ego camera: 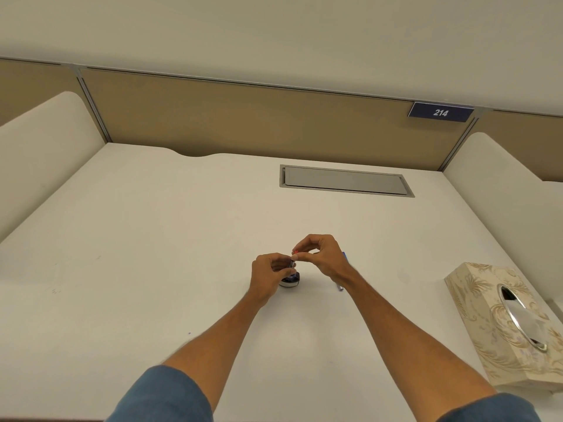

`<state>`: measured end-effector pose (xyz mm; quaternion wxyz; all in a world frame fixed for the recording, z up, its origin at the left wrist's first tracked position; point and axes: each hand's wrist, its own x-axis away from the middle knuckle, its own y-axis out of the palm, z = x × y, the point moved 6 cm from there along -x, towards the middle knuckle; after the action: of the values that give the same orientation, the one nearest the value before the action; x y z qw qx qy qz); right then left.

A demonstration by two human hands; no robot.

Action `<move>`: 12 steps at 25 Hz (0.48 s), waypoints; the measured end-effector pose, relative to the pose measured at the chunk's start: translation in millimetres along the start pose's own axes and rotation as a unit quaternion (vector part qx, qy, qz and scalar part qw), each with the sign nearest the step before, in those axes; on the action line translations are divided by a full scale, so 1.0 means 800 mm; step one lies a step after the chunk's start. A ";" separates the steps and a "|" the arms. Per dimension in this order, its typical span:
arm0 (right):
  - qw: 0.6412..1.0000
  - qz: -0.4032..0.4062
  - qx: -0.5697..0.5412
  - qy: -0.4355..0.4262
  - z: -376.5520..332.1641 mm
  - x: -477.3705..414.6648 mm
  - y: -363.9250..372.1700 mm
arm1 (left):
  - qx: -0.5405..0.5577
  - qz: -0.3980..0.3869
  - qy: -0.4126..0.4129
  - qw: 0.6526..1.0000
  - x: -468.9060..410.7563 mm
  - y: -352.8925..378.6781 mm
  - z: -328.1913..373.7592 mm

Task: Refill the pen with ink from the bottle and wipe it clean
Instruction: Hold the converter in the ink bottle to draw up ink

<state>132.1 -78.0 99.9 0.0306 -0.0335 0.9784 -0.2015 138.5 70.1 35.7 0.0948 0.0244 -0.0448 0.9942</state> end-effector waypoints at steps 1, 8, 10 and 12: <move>1.000 0.000 -0.002 0.000 0.000 0.000 0.000 | -0.001 0.000 0.001 1.000 0.000 0.000 0.000; 1.000 -0.017 -0.006 0.014 0.003 0.001 0.000 | -0.005 0.001 0.002 1.000 0.000 0.000 0.000; 1.000 -0.015 -0.002 0.007 0.001 0.000 0.000 | -0.003 0.001 0.002 1.000 0.001 0.000 0.001; 1.000 -0.010 0.001 0.002 0.000 -0.001 0.000 | 0.001 0.000 0.003 1.000 0.001 0.000 0.002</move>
<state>132.6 -77.6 100.0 0.0271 -0.0427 0.9779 -0.2031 137.6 70.4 37.2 0.0954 0.0211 -0.0438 0.9943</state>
